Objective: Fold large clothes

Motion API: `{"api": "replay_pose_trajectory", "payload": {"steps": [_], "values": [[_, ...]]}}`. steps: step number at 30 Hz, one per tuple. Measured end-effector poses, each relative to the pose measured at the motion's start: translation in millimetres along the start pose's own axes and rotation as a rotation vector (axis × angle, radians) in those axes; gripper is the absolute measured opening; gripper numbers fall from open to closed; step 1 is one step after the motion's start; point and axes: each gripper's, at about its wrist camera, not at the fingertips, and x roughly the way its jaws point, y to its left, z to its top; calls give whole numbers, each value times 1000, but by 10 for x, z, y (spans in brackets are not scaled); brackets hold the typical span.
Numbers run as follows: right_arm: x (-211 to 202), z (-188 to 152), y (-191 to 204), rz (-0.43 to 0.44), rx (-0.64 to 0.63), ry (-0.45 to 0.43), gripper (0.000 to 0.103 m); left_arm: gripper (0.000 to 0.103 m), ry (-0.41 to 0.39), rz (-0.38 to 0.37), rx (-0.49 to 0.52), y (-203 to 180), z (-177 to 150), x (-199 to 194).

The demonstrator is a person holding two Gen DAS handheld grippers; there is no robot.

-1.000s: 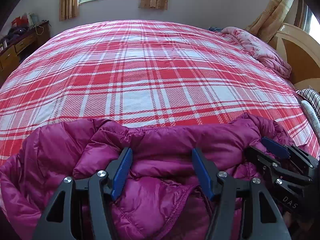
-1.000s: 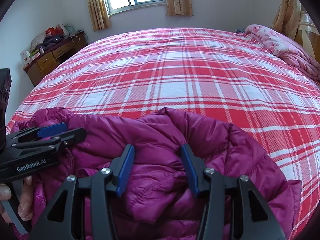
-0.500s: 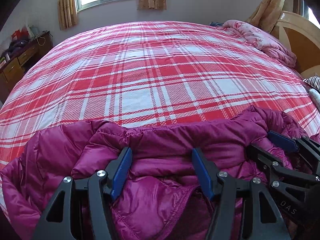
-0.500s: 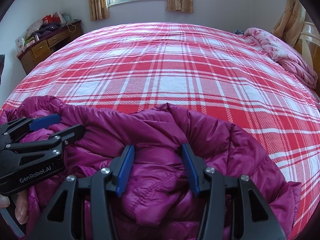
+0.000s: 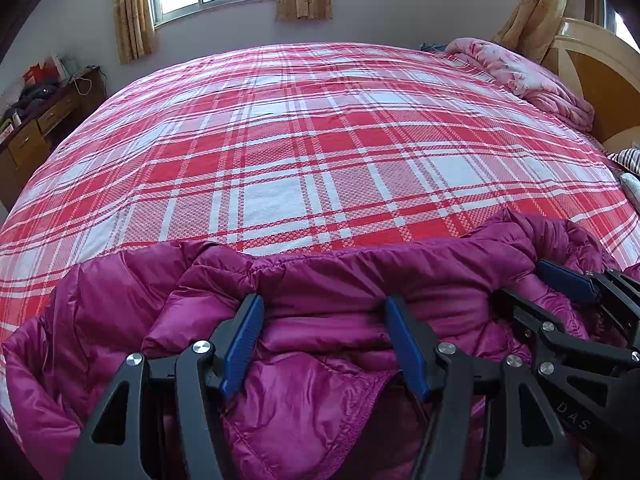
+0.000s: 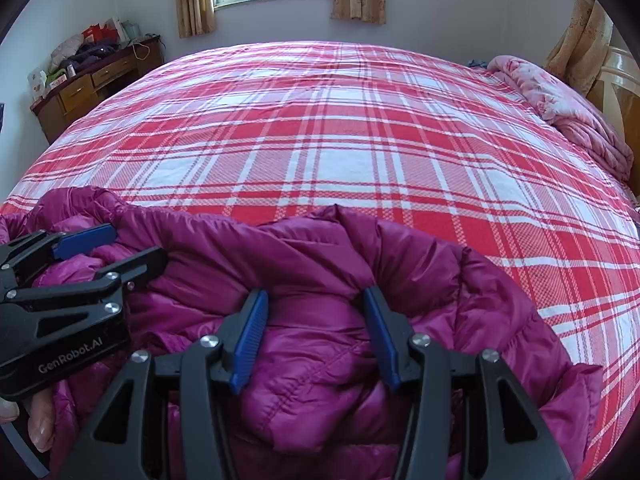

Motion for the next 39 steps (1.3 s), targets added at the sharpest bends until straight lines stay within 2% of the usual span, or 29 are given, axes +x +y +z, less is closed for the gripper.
{"api": "replay_pose_trajectory", "payload": {"steps": [17,19,20,21,22,24,26,30,34,39], "values": [[15,23,19,-9,-12,9,53,66,5,23,23,-38,17,28],[7,55,35,-7,-36,21,55,66,17,26,28,-27,62,6],[-49,79,26,7,-54,21,60,66,12,49,32,-13,90,-63],[-120,87,15,10,-58,15,68,66,-12,72,33,9,106,-173],[-213,83,-6,2,-49,1,71,66,-44,71,26,51,110,-307],[-502,19,-103,7,-17,-50,75,66,-106,22,-1,200,57,-680],[-784,-115,-199,15,-6,-77,80,68,-139,-5,-2,333,-92,-991],[-1190,-544,-403,26,18,-64,82,69,-161,23,38,582,-719,-1538],[-1484,-1101,-589,20,40,-27,82,70,-137,62,86,692,-1474,-1870],[-1772,-1729,-687,26,88,23,82,70,-91,74,34,838,-2225,-2141]]}}
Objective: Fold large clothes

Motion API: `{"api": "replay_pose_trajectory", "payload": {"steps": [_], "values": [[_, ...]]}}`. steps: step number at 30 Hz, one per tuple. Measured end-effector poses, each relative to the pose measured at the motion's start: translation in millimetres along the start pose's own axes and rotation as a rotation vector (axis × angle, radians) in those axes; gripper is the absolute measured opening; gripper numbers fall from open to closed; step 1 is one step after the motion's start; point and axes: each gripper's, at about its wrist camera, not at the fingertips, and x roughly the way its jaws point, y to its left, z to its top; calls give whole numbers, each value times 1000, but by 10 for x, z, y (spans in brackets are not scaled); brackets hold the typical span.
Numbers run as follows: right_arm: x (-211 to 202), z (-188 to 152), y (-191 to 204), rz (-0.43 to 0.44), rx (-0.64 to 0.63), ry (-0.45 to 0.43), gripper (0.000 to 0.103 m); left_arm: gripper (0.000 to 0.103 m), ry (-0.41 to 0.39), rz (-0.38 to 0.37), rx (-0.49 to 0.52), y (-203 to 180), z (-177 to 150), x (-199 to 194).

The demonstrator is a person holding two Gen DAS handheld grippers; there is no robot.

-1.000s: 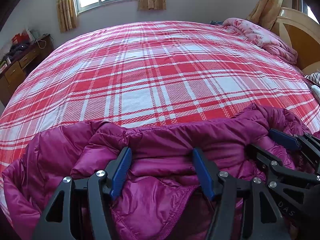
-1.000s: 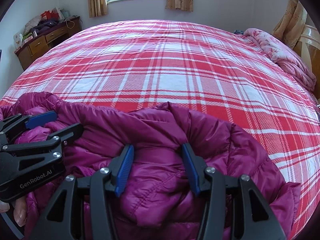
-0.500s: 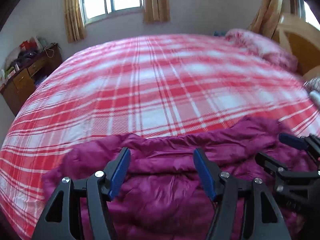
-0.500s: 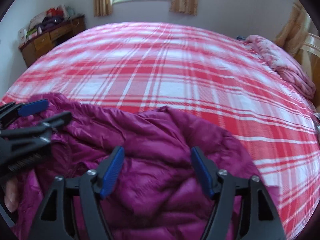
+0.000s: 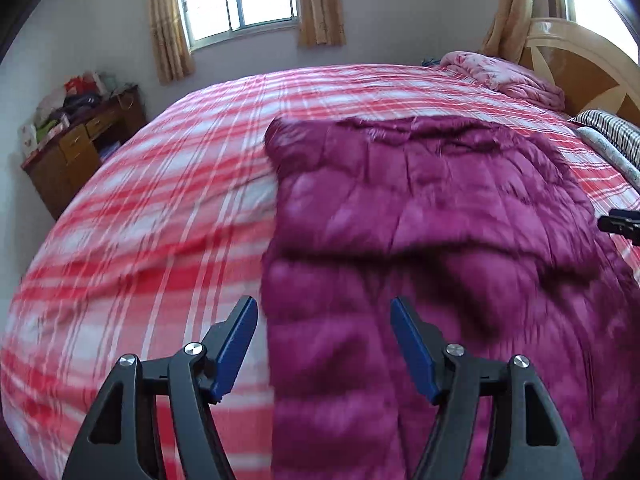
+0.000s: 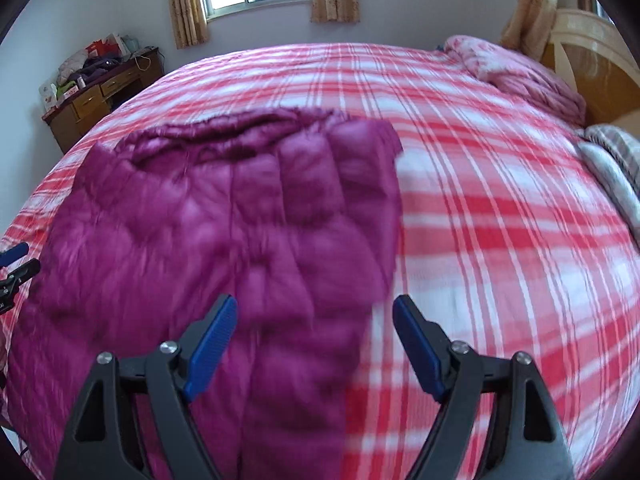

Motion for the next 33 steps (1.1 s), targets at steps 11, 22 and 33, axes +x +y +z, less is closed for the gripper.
{"api": "replay_pose_trajectory", "payload": {"steps": [11,22,33], "values": [[-606,-912,-70,-22,79,22,82,70,51,-26,-59,94,-925,-511],[-785,-1602,-2,4,119,87,78,70,50,-80,-71,65,-1437,-866],[-868,-1707,114,127,131,87,14,22,70,-161,-29,-26,-1618,-1059]]}}
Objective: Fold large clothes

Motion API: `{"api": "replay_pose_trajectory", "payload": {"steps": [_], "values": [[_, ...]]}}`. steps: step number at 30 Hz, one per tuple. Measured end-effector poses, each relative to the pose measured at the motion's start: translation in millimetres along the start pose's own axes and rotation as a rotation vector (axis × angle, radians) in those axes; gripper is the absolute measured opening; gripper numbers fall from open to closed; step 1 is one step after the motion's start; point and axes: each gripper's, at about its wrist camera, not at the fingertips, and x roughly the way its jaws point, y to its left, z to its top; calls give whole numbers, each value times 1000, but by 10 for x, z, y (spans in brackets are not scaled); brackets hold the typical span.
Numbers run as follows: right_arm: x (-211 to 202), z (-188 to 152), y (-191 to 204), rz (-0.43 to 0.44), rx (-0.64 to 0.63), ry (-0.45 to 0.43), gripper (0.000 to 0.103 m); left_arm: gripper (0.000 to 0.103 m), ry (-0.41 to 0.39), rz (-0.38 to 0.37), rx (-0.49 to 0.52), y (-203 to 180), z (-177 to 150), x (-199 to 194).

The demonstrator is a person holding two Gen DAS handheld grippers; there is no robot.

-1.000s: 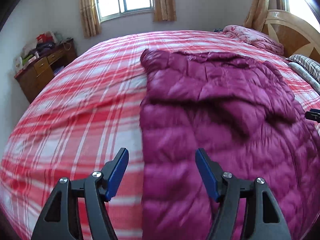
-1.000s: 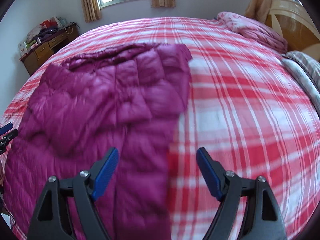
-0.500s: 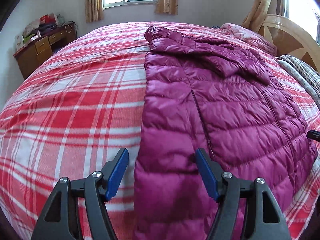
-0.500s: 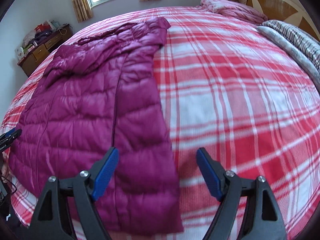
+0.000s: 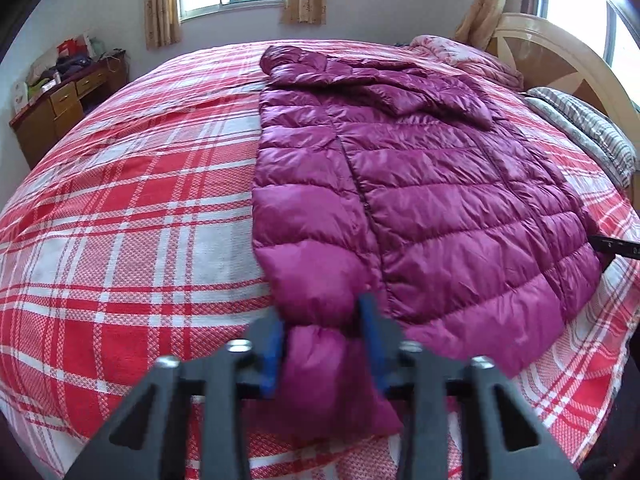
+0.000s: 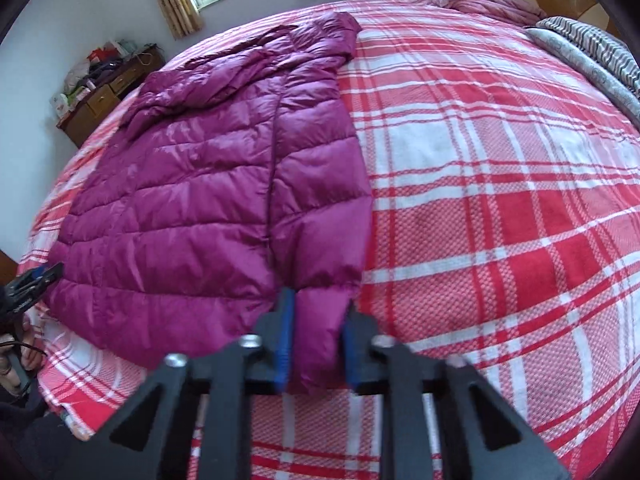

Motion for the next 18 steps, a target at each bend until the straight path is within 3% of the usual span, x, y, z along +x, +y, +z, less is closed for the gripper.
{"api": "replay_pose_trajectory", "payload": {"steps": [1,4,18], "values": [[-25,-4,19,1,-6,-7,13,13,0,-16,-2,2,5,-19],[-136,25,54,26,-6,-35,10,7,-38,-30,7,-8,42,-154],[-1561,228,133,349,62,-316,8,5,-372,-299,-83,278,355,-1731]]}}
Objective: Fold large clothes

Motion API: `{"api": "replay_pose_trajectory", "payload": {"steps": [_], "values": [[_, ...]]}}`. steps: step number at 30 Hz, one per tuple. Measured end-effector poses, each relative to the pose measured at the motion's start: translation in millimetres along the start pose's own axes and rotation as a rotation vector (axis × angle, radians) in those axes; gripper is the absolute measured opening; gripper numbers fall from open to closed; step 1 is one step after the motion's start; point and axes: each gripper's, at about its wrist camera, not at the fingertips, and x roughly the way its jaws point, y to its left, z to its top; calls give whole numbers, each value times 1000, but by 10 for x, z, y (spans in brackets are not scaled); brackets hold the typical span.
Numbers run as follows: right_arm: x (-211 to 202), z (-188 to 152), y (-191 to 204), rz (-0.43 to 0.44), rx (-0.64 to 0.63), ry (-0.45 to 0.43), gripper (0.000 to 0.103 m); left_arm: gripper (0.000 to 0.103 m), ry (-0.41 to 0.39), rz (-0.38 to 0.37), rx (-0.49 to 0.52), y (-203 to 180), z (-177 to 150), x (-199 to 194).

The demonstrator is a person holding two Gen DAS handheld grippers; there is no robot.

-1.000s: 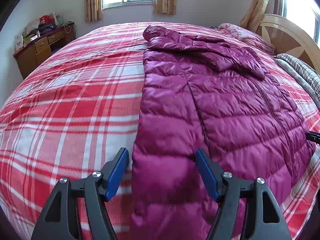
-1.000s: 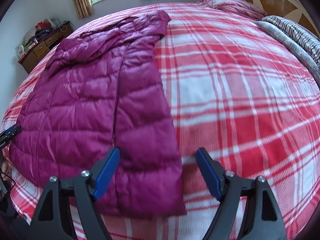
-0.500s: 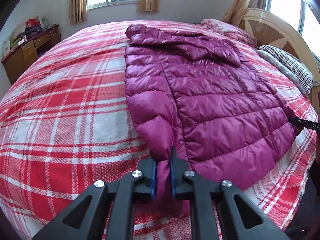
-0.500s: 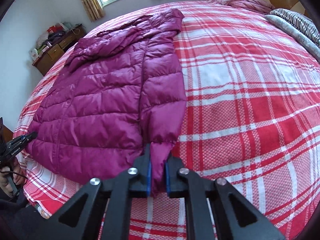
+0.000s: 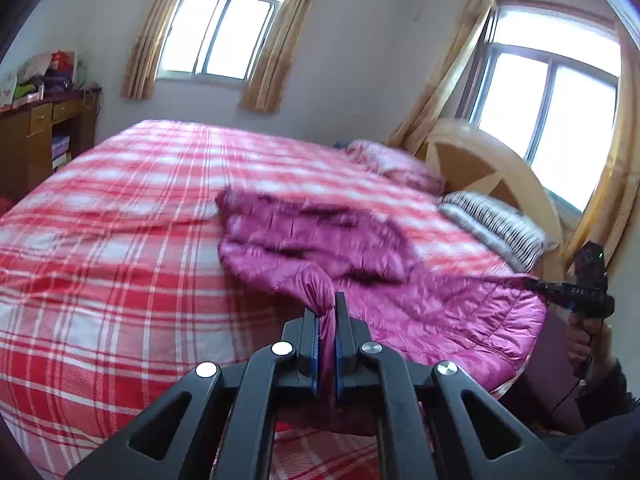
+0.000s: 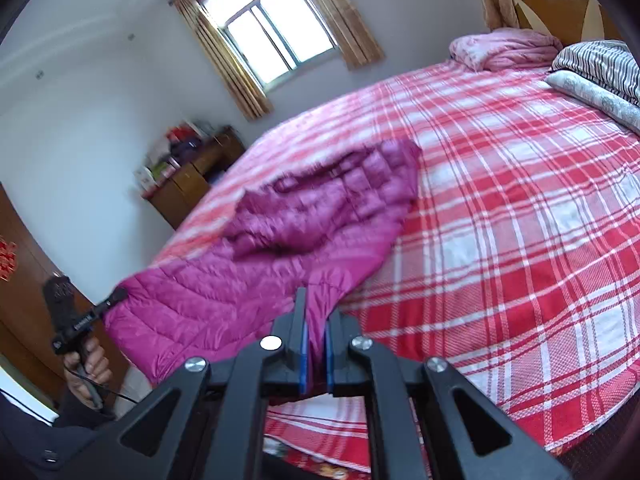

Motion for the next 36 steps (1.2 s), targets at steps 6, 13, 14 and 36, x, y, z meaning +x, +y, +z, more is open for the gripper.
{"api": "replay_pose_trajectory", "payload": {"steps": [6,13,14,36], "values": [[-295,299,201,71,-22,-124,8,5,-102,-24,53,-174,322,-265],[426,790,83,-12,-16,-106,8,5,22,46,-32,277,424,530],[538,861,36,-19,-7,-105,8,5,28,64,-40,353,475,681],[2493,1658,-1090,-234,113,82,8,14,194,172,-146,1241,876,2339]]}}
